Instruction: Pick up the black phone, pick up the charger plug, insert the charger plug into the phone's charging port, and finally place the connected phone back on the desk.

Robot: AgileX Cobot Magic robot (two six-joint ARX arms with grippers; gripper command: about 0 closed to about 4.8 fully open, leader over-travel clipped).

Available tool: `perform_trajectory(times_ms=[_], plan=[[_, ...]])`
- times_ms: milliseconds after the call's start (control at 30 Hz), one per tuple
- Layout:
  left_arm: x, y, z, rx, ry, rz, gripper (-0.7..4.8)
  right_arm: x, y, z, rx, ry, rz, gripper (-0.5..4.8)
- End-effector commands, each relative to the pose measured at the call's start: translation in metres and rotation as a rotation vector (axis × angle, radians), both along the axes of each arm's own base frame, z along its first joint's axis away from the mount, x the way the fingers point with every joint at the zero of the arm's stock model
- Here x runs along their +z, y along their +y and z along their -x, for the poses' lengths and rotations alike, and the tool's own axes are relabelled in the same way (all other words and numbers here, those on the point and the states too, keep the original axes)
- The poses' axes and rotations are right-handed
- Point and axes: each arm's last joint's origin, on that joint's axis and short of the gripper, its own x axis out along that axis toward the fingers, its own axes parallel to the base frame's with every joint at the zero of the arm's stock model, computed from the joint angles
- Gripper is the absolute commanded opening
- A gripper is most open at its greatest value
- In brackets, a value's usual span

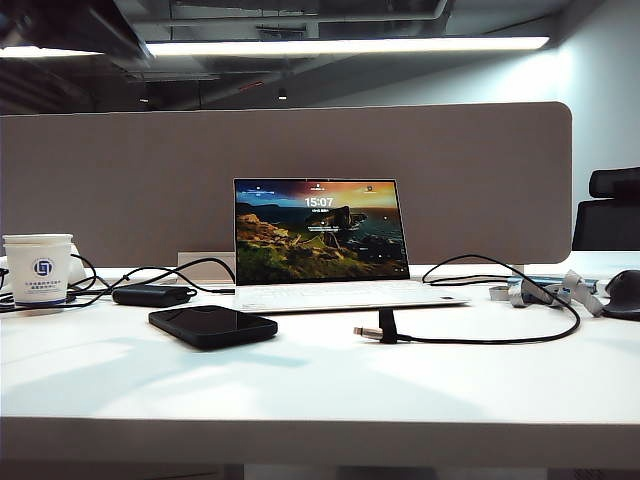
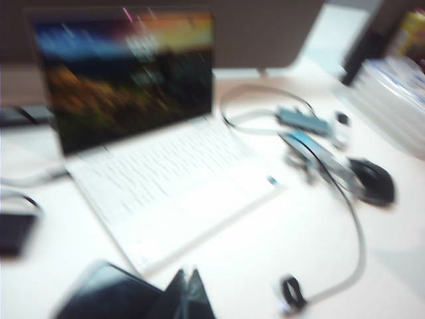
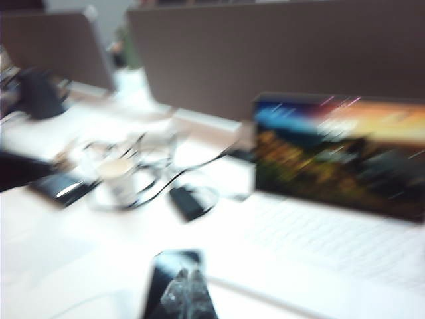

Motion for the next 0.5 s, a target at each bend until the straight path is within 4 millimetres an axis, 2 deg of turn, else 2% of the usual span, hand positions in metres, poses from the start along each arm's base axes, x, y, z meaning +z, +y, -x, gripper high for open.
perform_trajectory(times_ms=[33,133,200,333,367,433,500], plan=[[-0.014,-0.001,-0.008,0.000,0.105,0.003,0.23,-0.007,0.013,-0.003,0.056,0.079,-0.036,-0.05],[-0.028,-0.003,-0.017,-0.001,0.164,-0.020,1.76,-0.017,0.024,-0.006,0.088,0.123,-0.014,-0.05],[-0.037,-0.004,-0.024,-0.002,0.201,-0.027,2.51,-0.022,0.029,-0.008,0.094,0.141,-0.001,-0.05],[-0.055,-0.007,-0.035,-0.017,0.252,-0.062,2.82,-0.033,0.035,-0.014,0.099,0.182,0.025,-0.05],[-0.059,-0.007,-0.037,-0.021,0.261,-0.074,3.20,-0.036,0.036,-0.016,0.098,0.198,0.035,-0.05],[-0.067,-0.008,-0.042,-0.033,0.271,-0.100,4.61,-0.043,0.038,-0.019,0.096,0.233,0.052,-0.05],[-0.075,-0.009,-0.048,-0.047,0.263,-0.128,4.79,-0.049,0.040,-0.022,0.089,0.282,0.049,-0.05]])
